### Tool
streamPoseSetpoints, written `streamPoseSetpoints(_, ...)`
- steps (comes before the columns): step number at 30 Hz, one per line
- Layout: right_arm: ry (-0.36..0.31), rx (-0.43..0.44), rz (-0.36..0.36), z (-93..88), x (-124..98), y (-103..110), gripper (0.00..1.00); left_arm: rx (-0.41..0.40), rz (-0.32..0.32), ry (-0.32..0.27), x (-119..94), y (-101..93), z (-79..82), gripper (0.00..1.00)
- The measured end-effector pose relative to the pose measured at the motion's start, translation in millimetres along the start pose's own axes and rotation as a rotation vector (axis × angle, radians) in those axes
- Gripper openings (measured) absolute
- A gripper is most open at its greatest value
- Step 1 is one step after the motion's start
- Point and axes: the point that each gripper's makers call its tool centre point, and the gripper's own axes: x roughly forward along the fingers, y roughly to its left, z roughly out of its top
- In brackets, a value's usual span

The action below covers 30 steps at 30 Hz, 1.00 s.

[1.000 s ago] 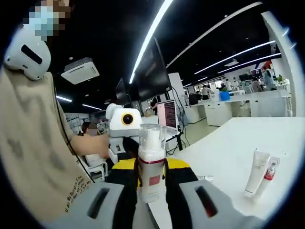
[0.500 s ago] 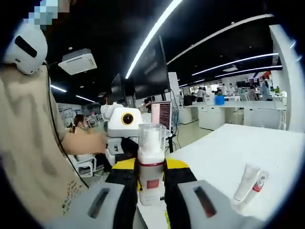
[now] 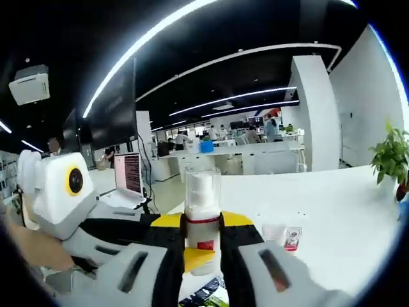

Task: Arrange the skincare products in the storage area until every visible bottle or jar stands upright without overlapping.

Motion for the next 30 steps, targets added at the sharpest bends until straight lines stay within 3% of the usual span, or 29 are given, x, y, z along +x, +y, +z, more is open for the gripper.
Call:
streamPoseSetpoints(4, -0.01, 0.01, -0.012, 1.3, 1, -2, 0.19, -0.003, 0.017, 0.005, 0, 2.3, 1.9, 0.16)
streamPoseSetpoints(15, -0.032, -0.028, 0.083, 3.7, -6, -5, 0.19, -0.026, -0.108, -0.002, 3, -4.8, 3.9, 0.14)
streamPoseSetpoints(21, -0.094, -0.096, 0.243, 12.9, -24, -7, 0.21, -0.024, -0.326, -0.036, 4, -30.8, 11.6, 0.14)
streamPoseSetpoints(22, -0.112, -0.123, 0.28, 15.0, -30, -7, 0.21, -0.036, -0.386, -0.043, 3, -37.9, 14.2, 0.14)
streamPoseSetpoints(24, -0.108, -0.091, 0.296, 15.7, -36, -11, 0.22, -0.028, -0.446, -0.048, 3, -45.1, 15.6, 0.14)
streamPoseSetpoints(30, -0.114, -0.074, 0.335, 19.9, -50, -19, 0.22, -0.017, -0.551, -0.076, 9, -59.6, 20.4, 0.14)
